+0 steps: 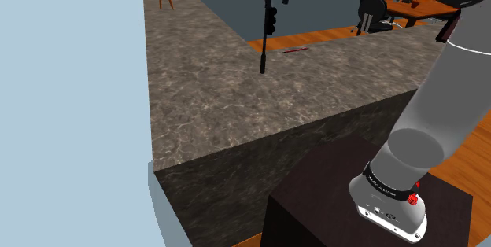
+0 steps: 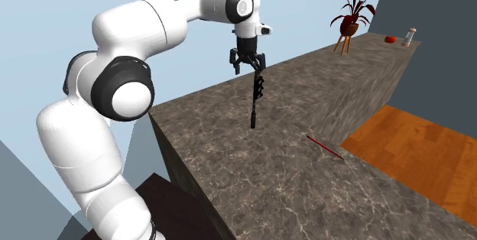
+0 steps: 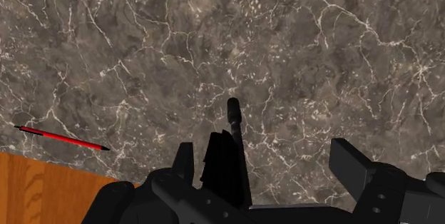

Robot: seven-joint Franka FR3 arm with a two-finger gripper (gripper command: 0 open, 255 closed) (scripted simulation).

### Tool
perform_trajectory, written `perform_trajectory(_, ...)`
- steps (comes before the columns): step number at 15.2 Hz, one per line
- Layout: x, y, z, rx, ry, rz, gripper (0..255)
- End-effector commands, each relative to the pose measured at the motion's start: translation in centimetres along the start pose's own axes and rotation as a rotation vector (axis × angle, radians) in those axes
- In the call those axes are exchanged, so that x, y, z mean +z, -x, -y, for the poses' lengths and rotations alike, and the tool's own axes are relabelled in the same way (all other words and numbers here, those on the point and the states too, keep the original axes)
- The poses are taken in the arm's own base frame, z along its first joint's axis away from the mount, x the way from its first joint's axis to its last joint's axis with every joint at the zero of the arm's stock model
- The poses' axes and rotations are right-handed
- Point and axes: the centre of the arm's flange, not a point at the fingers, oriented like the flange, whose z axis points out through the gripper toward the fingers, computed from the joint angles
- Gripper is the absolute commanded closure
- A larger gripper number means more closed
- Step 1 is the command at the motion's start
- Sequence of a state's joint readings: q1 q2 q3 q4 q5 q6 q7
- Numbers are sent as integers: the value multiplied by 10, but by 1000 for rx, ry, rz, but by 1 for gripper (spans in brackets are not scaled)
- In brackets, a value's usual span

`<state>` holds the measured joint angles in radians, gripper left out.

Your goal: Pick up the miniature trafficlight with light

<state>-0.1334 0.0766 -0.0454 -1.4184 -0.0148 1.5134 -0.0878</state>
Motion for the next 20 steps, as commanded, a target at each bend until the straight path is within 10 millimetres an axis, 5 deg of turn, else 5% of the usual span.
perform_trajectory(1,-1,-27,-12,25,-2,7,0)
perform_trajectory(3,-2,-51,-26,50,-4,13,0)
perform_trajectory(13,38,-50,-25,51,-4,13,0)
perform_trajectory(14,38,-50,-25,51,-4,13,255)
perform_trajectory(20,38,-50,-26,51,-4,13,255)
